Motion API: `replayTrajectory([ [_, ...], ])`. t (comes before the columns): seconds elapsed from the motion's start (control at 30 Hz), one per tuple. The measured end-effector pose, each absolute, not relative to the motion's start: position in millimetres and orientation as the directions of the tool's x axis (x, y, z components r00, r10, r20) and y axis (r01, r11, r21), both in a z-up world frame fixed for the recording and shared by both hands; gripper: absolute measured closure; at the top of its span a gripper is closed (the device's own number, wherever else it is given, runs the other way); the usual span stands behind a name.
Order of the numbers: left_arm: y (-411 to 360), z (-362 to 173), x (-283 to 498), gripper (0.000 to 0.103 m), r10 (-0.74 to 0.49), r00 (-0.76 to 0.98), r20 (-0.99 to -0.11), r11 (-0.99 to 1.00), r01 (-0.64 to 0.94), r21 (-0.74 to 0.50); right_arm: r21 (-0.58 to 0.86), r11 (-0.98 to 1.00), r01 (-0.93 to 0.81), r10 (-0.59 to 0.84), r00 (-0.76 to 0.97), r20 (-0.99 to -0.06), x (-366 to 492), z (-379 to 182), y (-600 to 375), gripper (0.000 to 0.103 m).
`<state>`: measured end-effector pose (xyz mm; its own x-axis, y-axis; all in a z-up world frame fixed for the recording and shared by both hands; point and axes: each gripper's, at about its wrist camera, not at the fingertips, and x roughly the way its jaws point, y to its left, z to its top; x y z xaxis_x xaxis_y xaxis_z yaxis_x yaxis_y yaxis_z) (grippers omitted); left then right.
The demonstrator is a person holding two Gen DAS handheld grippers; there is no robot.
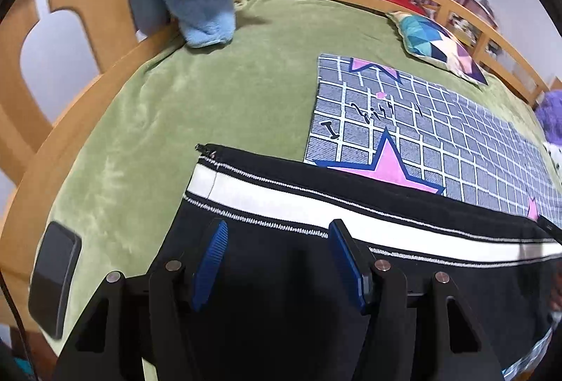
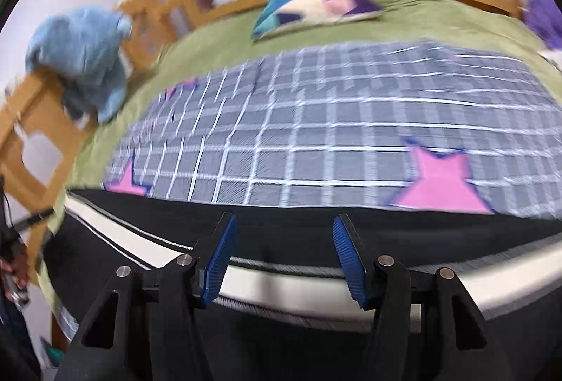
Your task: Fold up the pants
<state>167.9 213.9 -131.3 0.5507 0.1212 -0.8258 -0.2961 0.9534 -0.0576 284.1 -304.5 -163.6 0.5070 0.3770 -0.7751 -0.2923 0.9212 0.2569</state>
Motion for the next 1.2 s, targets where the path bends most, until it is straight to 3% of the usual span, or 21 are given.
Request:
replayTrajectory([
  [0.17,217.7,-146.1,168.2,0.045,0.088,0.546,-0.833,0.962,-0.262,-0.070,0.247,0.866,-0.435,0.399,0.302,-0.866,309.9,-215.0,-266.8,0.047],
  [0.33,231.7,-155.9,166.4,0.045,0.063,0.553,-0.831,0.956,-0.274,-0.109,0.031,0.837,-0.547,0.261,0.348,-0.901,305.0,-219.4,-235.9,0.046],
  [0.47,239.8,-160.0,167.3,0.045,0.069,0.549,-0.833,0.952,-0.285,-0.109,0.023,0.832,-0.555,0.250,0.339,-0.907,311.0,-220.9,-227.1,0.046],
  [0.5,241.1,-160.6,167.0,0.045,0.067,0.550,-0.833,0.951,-0.287,-0.112,0.025,0.826,-0.563,0.254,0.332,-0.908,311.0,-222.4,-227.0,0.064],
  [0.53,243.0,-160.7,167.1,0.045,0.064,0.550,-0.832,0.951,-0.288,-0.117,0.042,0.811,-0.584,0.275,0.316,-0.908,308.7,-221.9,-227.1,0.093],
  [0.63,246.5,-158.9,167.5,0.045,0.068,0.557,-0.828,0.951,-0.286,-0.114,0.005,0.788,-0.616,0.267,0.334,-0.904,298.8,-216.1,-223.5,0.099],
  [0.87,264.0,-154.0,181.2,0.045,0.106,0.580,-0.808,0.939,-0.326,-0.111,0.091,0.829,-0.551,0.382,0.440,-0.813,298.3,-179.9,-242.1,0.099],
  [1.0,272.4,-160.9,202.6,0.045,0.146,0.579,-0.802,0.926,-0.366,-0.096,0.046,0.849,-0.526,0.288,0.387,-0.876,315.5,-219.9,-228.3,0.099],
  [1.1,281.2,-174.3,219.8,0.046,0.155,0.543,-0.825,0.910,-0.404,-0.095,0.068,0.859,-0.508,0.307,0.405,-0.861,312.3,-217.4,-233.2,0.098],
  [1.17,284.8,-186.2,232.2,0.058,0.135,0.526,-0.840,0.906,-0.409,-0.110,0.088,0.859,-0.505,0.325,0.404,-0.855,310.5,-214.2,-238.4,0.099],
  [1.2,284.2,-189.5,235.6,0.071,0.147,0.514,-0.845,0.906,-0.413,-0.093,0.089,0.858,-0.506,0.327,0.406,-0.853,309.7,-213.1,-239.1,0.099],
])
